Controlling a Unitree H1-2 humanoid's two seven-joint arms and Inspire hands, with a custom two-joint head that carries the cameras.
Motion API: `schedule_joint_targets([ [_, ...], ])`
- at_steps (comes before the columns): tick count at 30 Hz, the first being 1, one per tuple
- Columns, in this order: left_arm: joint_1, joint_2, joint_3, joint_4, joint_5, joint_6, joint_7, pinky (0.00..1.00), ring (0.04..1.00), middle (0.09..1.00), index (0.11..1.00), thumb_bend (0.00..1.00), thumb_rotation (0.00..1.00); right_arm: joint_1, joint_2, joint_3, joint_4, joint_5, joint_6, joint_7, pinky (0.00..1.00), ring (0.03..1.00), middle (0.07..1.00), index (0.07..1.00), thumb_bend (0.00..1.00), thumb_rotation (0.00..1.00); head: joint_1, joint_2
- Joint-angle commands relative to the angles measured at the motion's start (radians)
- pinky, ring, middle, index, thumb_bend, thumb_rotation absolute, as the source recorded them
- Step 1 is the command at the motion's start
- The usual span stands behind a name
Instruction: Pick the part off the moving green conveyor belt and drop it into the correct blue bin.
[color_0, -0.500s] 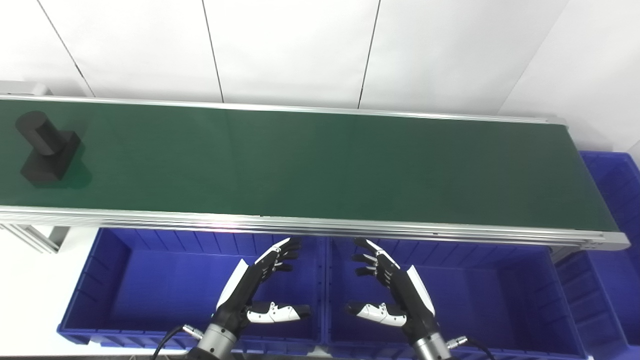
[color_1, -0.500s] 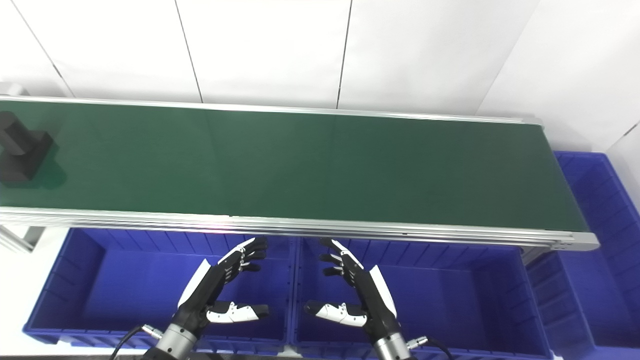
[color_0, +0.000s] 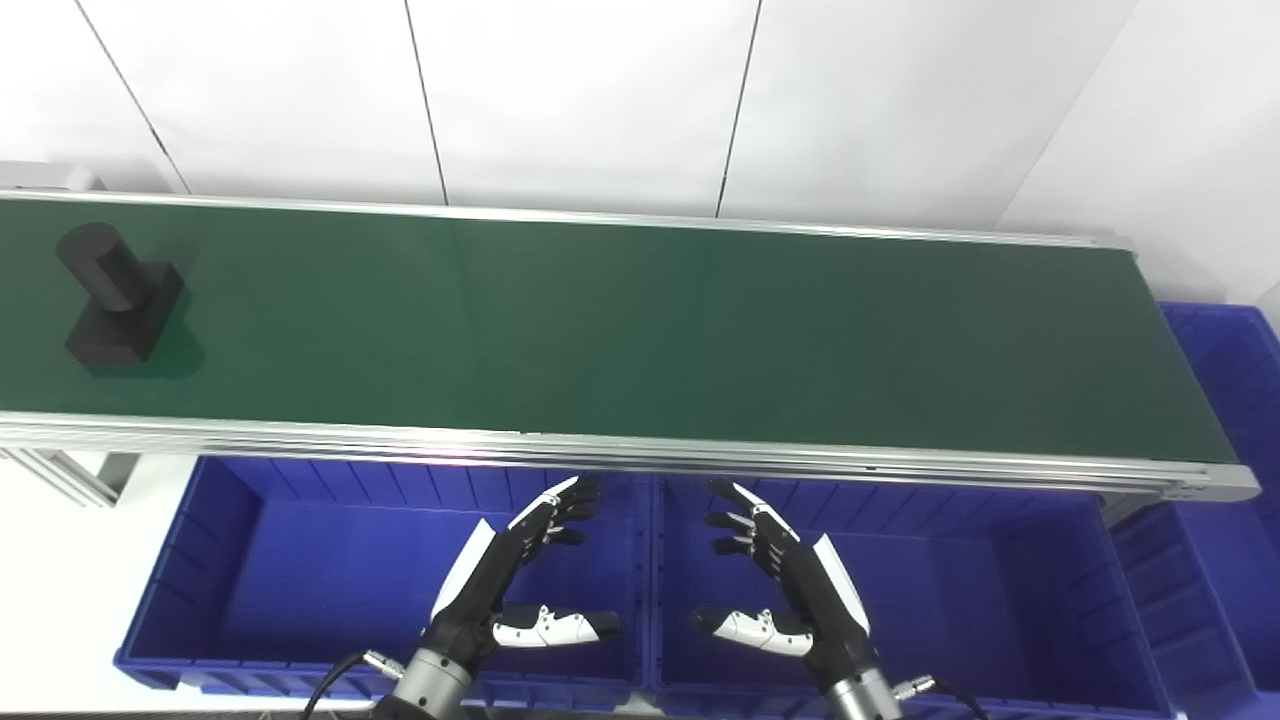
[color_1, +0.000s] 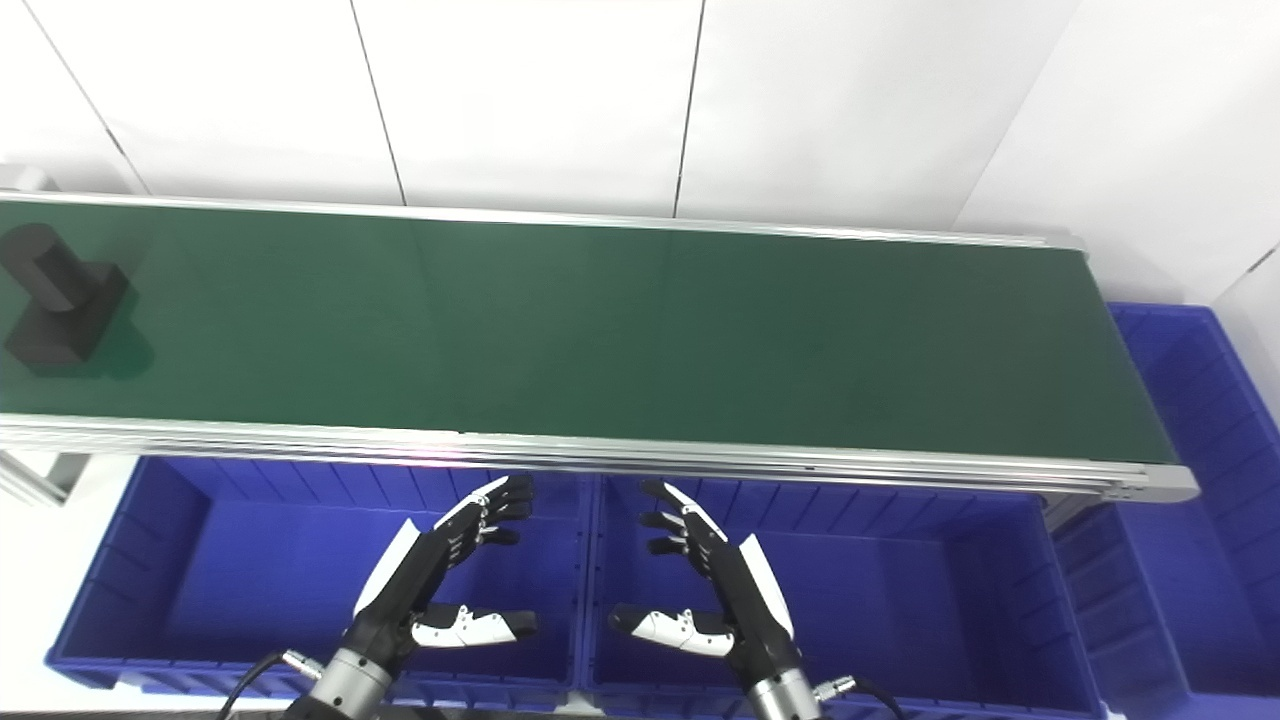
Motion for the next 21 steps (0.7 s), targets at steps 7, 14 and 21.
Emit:
schedule_joint_targets([
  [7,-0.013,0.004,-0.003,-0.021,-0.010,-0.034,0.014,0.75,0.839,0.874,0.880,0.90,0.43,-0.009,-0.003,0.003,-0.016,-0.009,-0.033,-0.015,0.70,0.812,0.886,0.869,0.90,0.45,0.001,-0.001],
  [14,-0.011,0.003,-0.002,-0.022,-0.006,-0.034,0.016,0.75,0.835,0.867,0.877,0.90,0.44,-0.012,0.001,0.006,-0.010,-0.012,-0.033,-0.031,0.69,0.793,0.854,0.842,0.91,0.43,0.002,-0.001],
  [21,-0.014,0.007,-0.008,-0.018,0.001,-0.034,0.024,0.74,0.831,0.866,0.880,0.90,0.44,-0.015,-0.002,0.014,-0.007,-0.017,-0.033,-0.046,0.68,0.787,0.851,0.828,0.90,0.42,0.000,-0.001],
])
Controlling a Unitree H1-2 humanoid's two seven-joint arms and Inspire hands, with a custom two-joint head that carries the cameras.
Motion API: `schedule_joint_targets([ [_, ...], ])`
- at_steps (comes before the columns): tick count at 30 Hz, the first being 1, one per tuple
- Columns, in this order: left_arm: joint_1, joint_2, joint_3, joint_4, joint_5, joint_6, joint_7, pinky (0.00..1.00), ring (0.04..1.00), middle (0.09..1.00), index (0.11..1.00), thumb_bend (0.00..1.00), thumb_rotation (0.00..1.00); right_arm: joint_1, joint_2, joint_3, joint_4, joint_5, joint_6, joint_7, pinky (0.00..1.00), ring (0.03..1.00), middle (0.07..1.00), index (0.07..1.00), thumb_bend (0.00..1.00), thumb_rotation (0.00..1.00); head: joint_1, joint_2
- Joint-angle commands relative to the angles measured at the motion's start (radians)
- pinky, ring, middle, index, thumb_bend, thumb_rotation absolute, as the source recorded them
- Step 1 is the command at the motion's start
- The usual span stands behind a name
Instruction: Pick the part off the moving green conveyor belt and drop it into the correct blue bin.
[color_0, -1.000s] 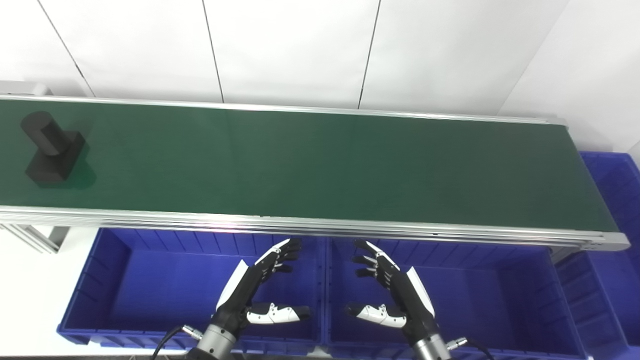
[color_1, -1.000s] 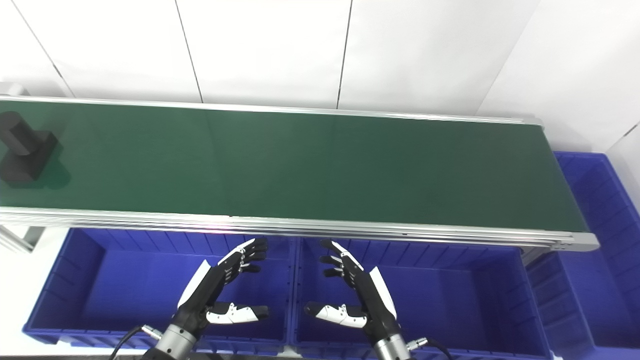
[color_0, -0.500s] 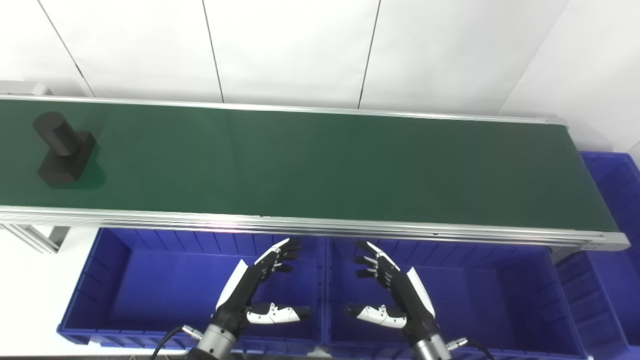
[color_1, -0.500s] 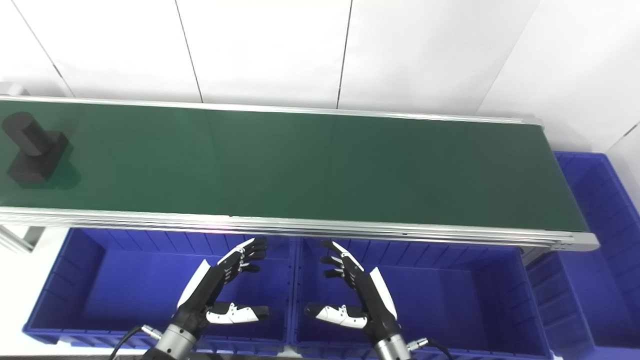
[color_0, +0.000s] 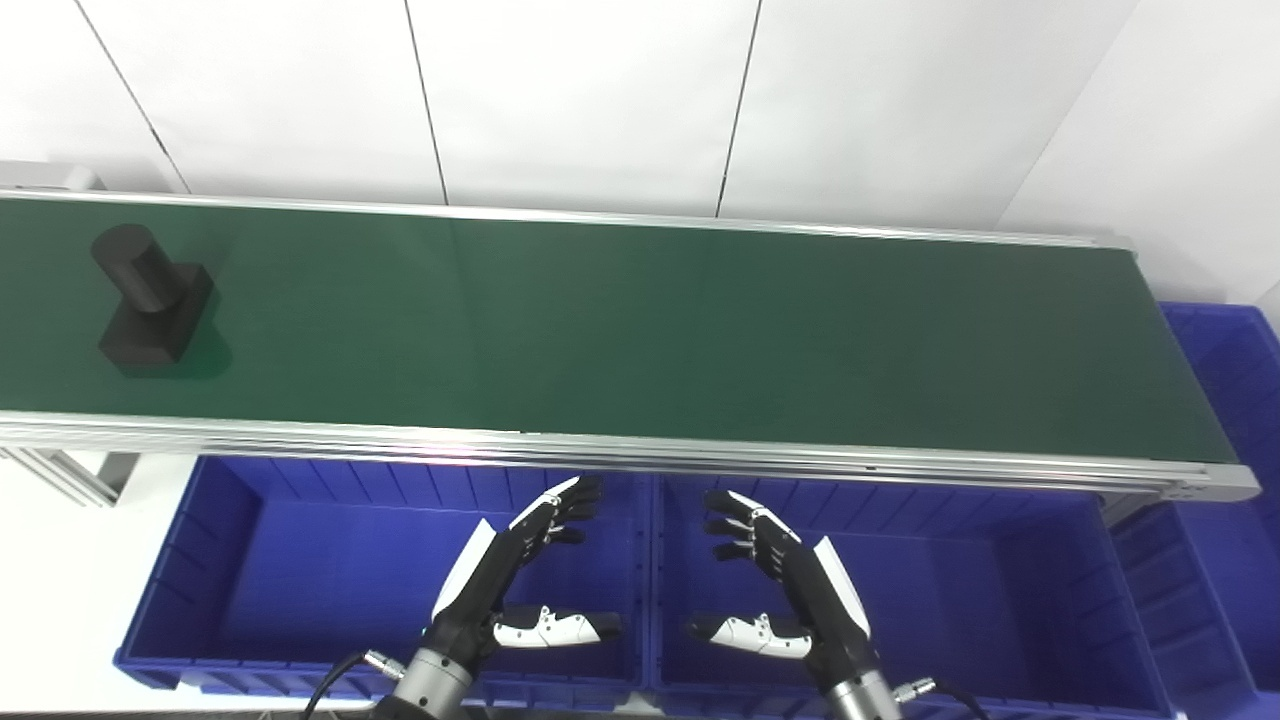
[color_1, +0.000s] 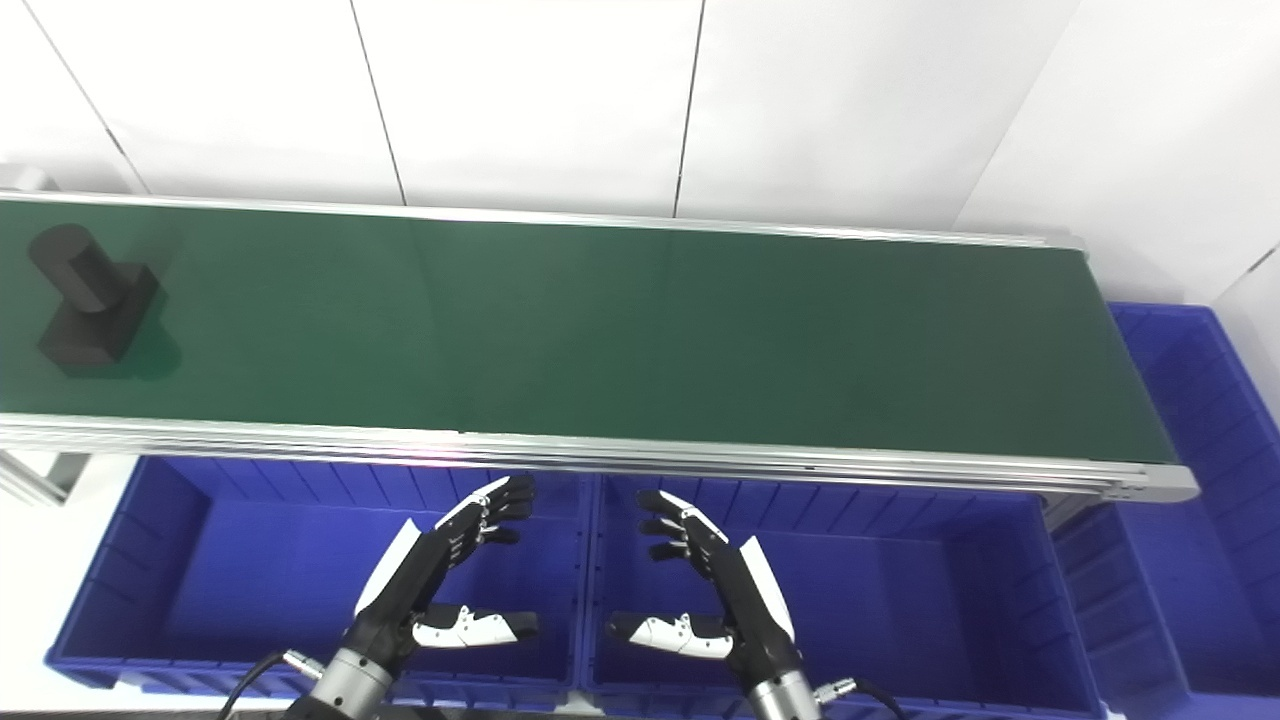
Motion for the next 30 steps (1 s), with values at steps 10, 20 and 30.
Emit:
schedule_joint_targets([
  [10,-0.018,0.009,-0.007,-0.014,-0.004,-0.034,0.017,0.74,0.834,0.866,0.884,0.90,0.44,-0.019,0.000,0.006,-0.012,0.010,-0.033,-0.013,0.68,0.787,0.822,0.820,0.90,0.42,0.001,-0.003],
  [20,-0.025,0.009,-0.017,0.005,-0.004,-0.034,0.023,0.74,0.831,0.861,0.881,0.90,0.43,-0.022,-0.002,0.008,-0.002,0.014,-0.033,-0.008,0.68,0.778,0.816,0.839,0.90,0.42,0.027,-0.031],
  [30,-0.063,0.000,-0.079,0.086,0.030,-0.034,0.106,0.73,0.810,0.842,0.842,0.93,0.46,-0.048,-0.021,0.015,0.075,0.027,-0.033,-0.009,0.68,0.778,0.805,0.839,0.89,0.42,0.142,-0.144],
])
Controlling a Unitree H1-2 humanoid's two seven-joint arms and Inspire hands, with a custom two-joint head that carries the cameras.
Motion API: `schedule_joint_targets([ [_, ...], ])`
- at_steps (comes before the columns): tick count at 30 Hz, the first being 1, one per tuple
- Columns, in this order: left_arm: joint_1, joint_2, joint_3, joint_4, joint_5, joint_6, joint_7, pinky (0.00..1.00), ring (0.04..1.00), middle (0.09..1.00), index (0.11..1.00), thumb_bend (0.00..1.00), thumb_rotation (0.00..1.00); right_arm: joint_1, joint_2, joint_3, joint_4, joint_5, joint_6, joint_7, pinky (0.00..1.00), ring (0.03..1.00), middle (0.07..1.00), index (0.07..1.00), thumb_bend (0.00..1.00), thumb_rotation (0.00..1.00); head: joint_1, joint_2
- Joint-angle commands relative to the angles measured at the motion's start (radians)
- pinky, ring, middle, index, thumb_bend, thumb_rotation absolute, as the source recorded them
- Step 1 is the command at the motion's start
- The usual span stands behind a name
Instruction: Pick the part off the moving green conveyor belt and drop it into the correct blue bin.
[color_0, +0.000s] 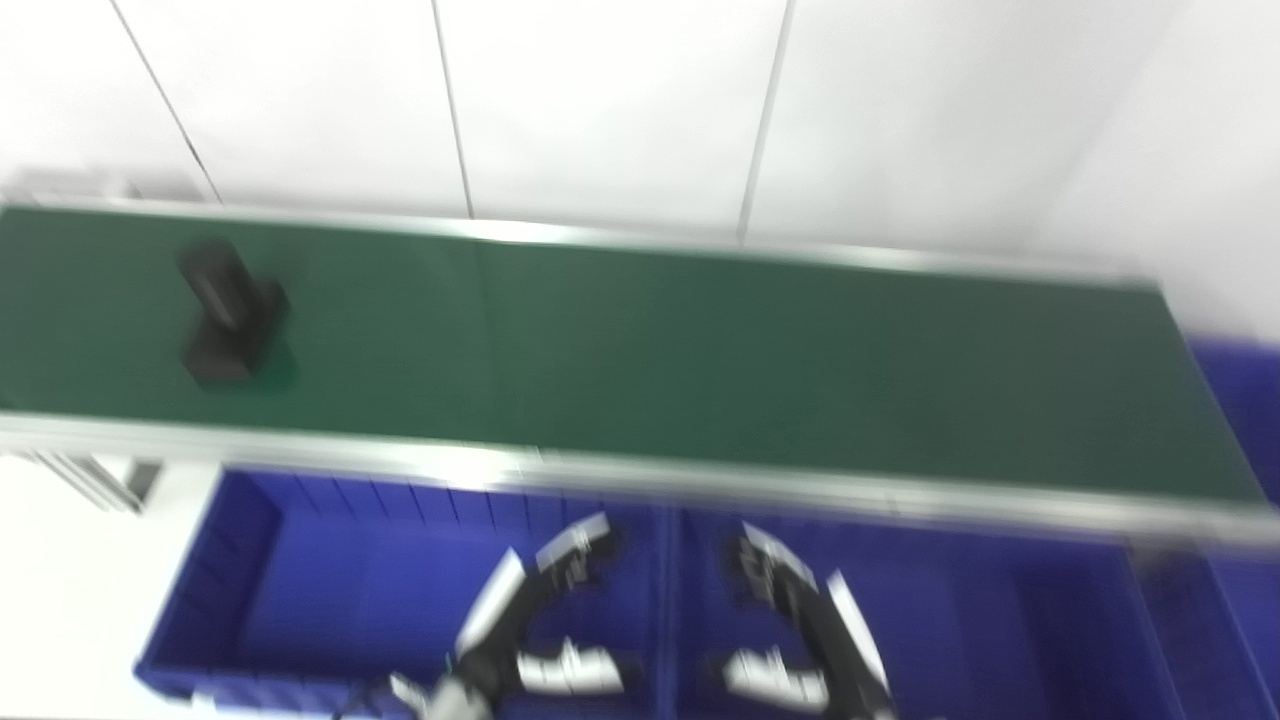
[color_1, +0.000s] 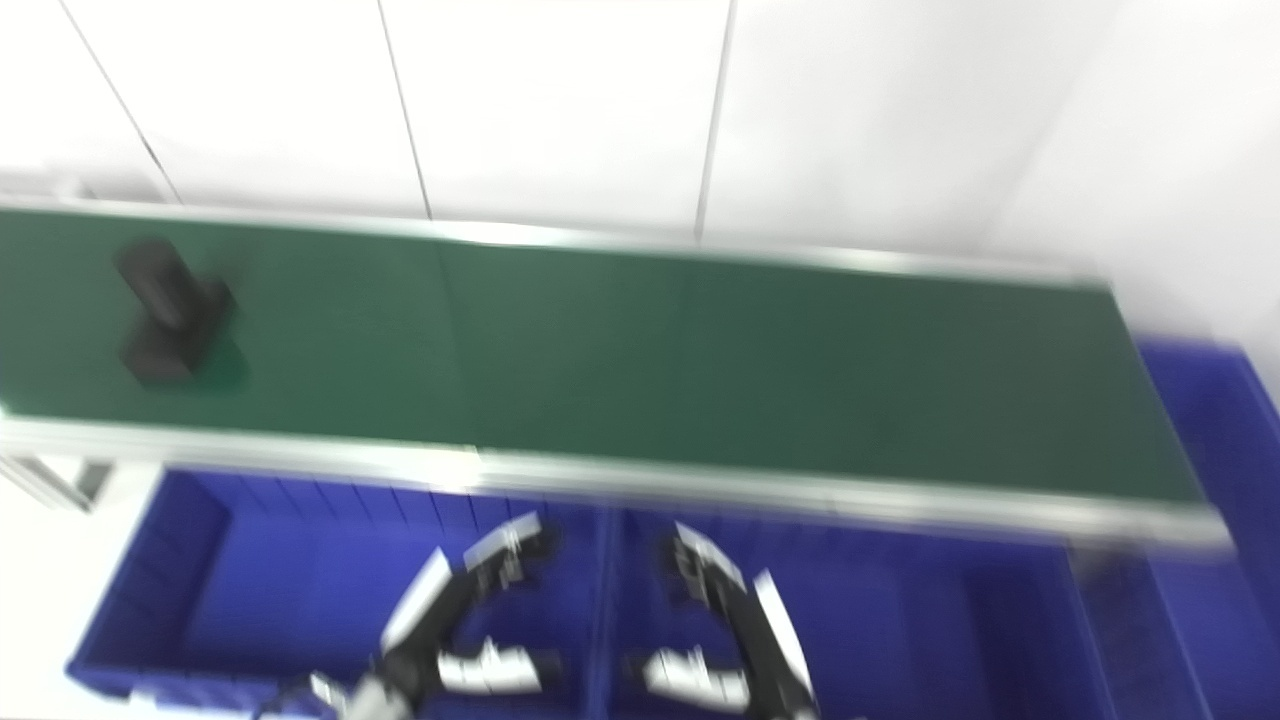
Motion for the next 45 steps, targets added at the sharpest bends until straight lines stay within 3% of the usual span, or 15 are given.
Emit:
schedule_joint_targets([
  [1,-0.027,-0.009,-0.018,-0.003,0.019,-0.034,0.047,0.72,0.803,0.837,0.833,0.93,0.44,-0.025,-0.004,-0.006,0.003,0.021,-0.033,0.004,0.68,0.778,0.802,0.839,0.90,0.42,0.017,-0.012],
  [11,-0.087,-0.025,-0.095,0.089,0.038,-0.034,0.145,0.66,0.771,0.829,0.809,0.95,0.45,-0.050,-0.009,-0.043,0.067,0.057,-0.033,0.053,0.66,0.769,0.799,0.836,0.92,0.41,0.105,-0.069],
  [15,-0.102,-0.028,-0.118,0.105,0.037,-0.034,0.172,0.65,0.764,0.824,0.805,0.97,0.46,-0.051,-0.004,-0.073,0.075,0.075,-0.033,0.095,0.67,0.773,0.806,0.836,0.91,0.40,0.126,-0.068],
  [25,-0.099,-0.043,-0.118,0.091,0.022,-0.034,0.162,0.69,0.782,0.830,0.798,0.99,0.42,-0.042,-0.003,-0.121,0.063,0.074,-0.033,0.140,0.67,0.781,0.820,0.847,0.92,0.41,0.189,-0.046],
  [36,-0.108,-0.043,-0.132,0.100,0.031,-0.034,0.177,0.67,0.780,0.834,0.804,0.98,0.40,-0.036,0.018,-0.172,0.061,0.092,-0.033,0.189,0.68,0.774,0.811,0.847,0.93,0.39,0.185,-0.048],
  [45,-0.118,-0.043,-0.138,0.106,0.037,-0.034,0.184,0.67,0.778,0.832,0.806,0.97,0.39,-0.002,0.077,-0.267,-0.136,0.188,-0.033,0.351,0.66,0.745,0.796,0.820,0.94,0.38,0.179,-0.051],
])
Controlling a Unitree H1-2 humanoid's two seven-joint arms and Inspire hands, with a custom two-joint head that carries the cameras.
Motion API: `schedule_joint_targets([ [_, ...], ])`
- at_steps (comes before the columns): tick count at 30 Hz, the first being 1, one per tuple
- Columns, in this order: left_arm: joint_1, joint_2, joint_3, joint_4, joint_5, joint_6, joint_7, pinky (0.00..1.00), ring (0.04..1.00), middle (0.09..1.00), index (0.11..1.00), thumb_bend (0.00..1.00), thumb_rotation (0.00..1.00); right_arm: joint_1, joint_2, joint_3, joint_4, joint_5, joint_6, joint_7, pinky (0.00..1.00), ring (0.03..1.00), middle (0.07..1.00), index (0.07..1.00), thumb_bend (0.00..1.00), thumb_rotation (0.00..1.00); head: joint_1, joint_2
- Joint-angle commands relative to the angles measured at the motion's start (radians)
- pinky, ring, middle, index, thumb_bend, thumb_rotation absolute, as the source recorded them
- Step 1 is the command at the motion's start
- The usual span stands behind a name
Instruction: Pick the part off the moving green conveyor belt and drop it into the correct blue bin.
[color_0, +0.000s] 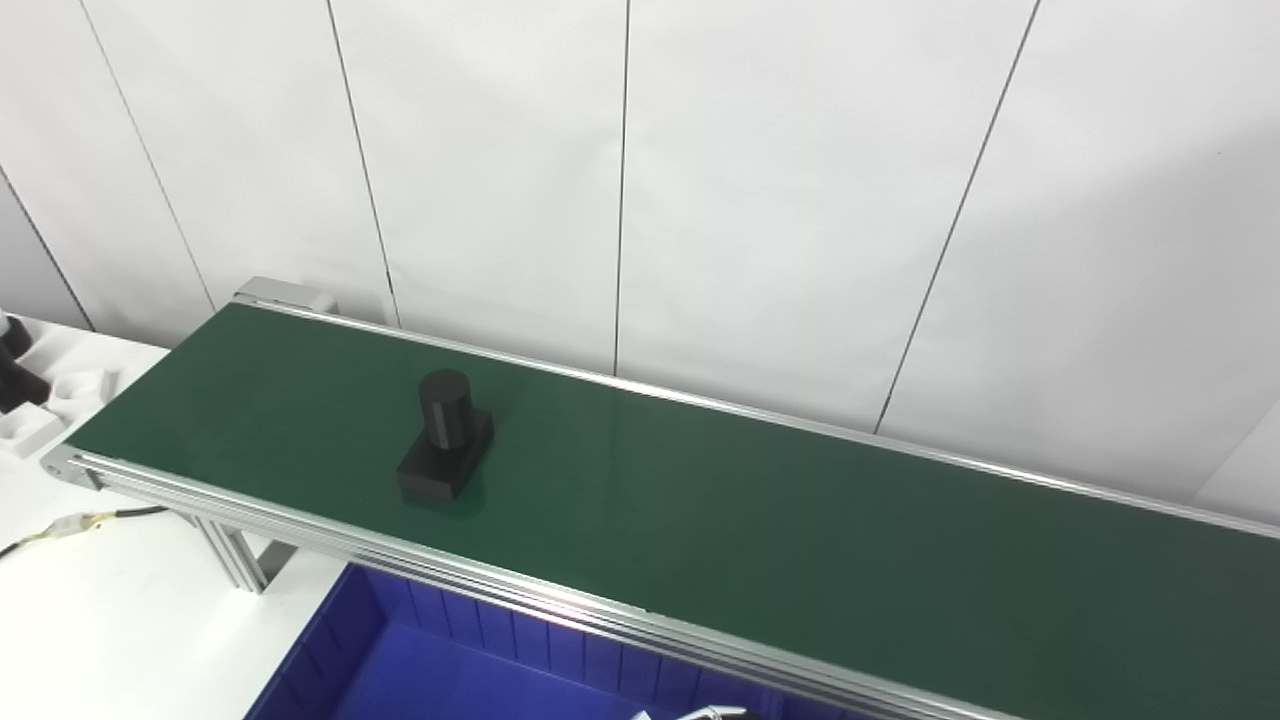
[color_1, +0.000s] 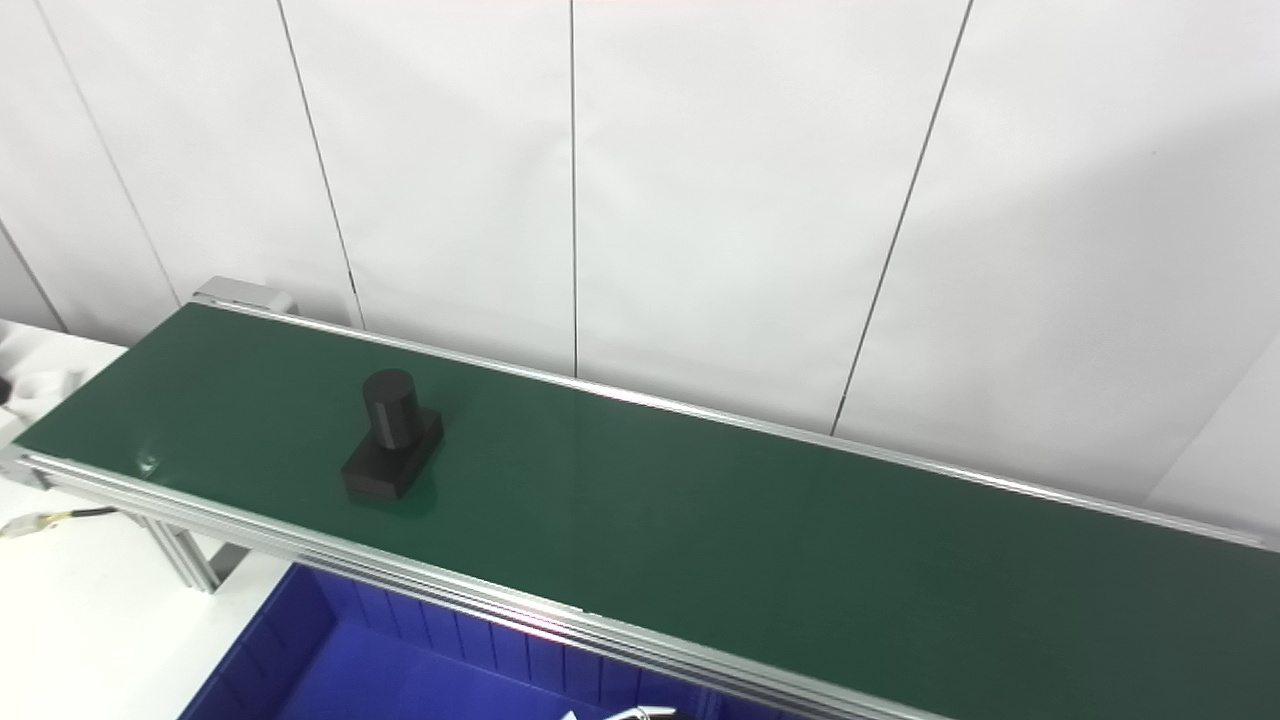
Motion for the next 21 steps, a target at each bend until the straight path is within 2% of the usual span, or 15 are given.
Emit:
schedule_joint_targets([
  [1,-0.027,-0.003,-0.005,-0.012,0.009,-0.034,0.016,0.66,0.778,0.831,0.807,0.97,0.39,-0.010,0.021,-0.022,-0.092,0.034,-0.033,0.063,0.66,0.742,0.794,0.820,0.94,0.39,0.000,0.001],
  [5,-0.035,-0.004,-0.014,0.001,0.011,-0.034,0.036,0.65,0.771,0.826,0.802,0.97,0.38,-0.034,0.045,-0.047,-0.180,0.028,-0.033,0.105,0.66,0.739,0.796,0.814,0.98,0.43,0.002,-0.001],
  [10,-0.036,-0.006,-0.011,0.005,0.010,-0.034,0.032,0.64,0.769,0.830,0.805,0.98,0.39,-0.101,0.070,-0.053,-0.248,0.043,-0.033,0.125,0.67,0.768,0.826,0.834,0.94,0.42,-0.002,-0.005],
  [14,-0.044,-0.006,-0.020,0.017,0.019,-0.034,0.049,0.64,0.761,0.828,0.806,0.97,0.40,-0.175,0.097,-0.055,-0.231,0.068,-0.033,0.129,0.66,0.759,0.814,0.834,0.95,0.41,-0.005,-0.007],
  [19,-0.051,-0.014,-0.012,0.029,0.007,-0.034,0.033,0.65,0.763,0.830,0.805,0.98,0.39,-0.271,0.124,-0.046,-0.188,0.029,-0.033,0.113,0.65,0.756,0.818,0.847,0.93,0.39,-0.004,-0.013],
  [21,-0.056,-0.016,-0.012,0.036,0.012,-0.034,0.038,0.64,0.761,0.829,0.805,0.98,0.39,-0.300,0.130,-0.046,-0.166,0.019,-0.032,0.107,0.65,0.752,0.811,0.844,0.94,0.34,-0.003,-0.015],
])
